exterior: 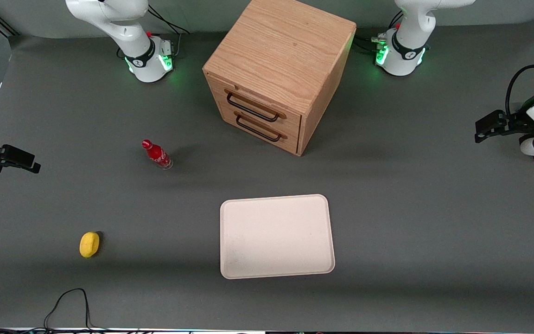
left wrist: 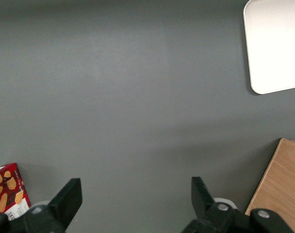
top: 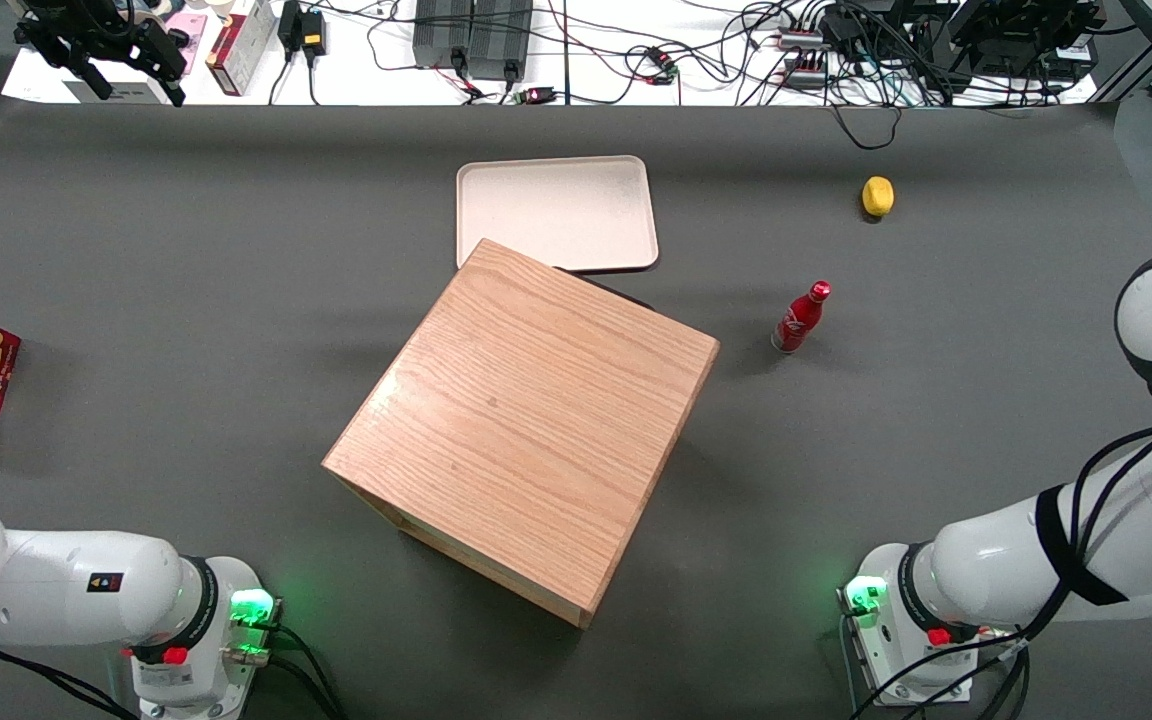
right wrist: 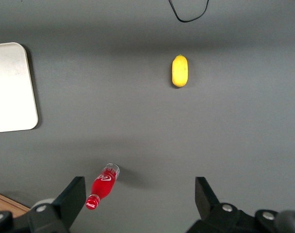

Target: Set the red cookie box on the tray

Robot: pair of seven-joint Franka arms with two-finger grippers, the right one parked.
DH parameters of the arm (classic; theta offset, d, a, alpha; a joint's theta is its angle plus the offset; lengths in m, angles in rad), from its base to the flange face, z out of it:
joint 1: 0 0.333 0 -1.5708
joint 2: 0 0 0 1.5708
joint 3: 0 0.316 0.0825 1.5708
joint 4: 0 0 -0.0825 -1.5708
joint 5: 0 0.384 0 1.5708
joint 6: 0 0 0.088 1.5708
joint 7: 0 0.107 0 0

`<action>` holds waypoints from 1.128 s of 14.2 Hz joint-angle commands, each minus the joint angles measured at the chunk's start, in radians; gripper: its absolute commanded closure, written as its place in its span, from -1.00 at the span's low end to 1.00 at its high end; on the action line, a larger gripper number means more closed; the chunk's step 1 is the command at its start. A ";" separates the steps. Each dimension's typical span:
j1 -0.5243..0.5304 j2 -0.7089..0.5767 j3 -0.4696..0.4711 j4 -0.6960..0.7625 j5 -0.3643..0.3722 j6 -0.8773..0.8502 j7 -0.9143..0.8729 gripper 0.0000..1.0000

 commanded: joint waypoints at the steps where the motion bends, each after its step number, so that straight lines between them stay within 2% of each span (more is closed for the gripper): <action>1: -0.006 -0.003 0.005 0.013 0.000 -0.022 0.000 -1.00; 6: 0.004 -0.003 0.012 0.007 0.003 -0.037 0.017 -1.00; 9: 0.071 -0.003 0.051 -0.007 0.012 -0.034 0.096 -1.00; 14: 0.363 -0.009 0.051 -0.056 0.015 -0.022 0.389 -1.00; 16: 0.473 -0.004 0.051 -0.061 0.015 -0.019 0.436 -1.00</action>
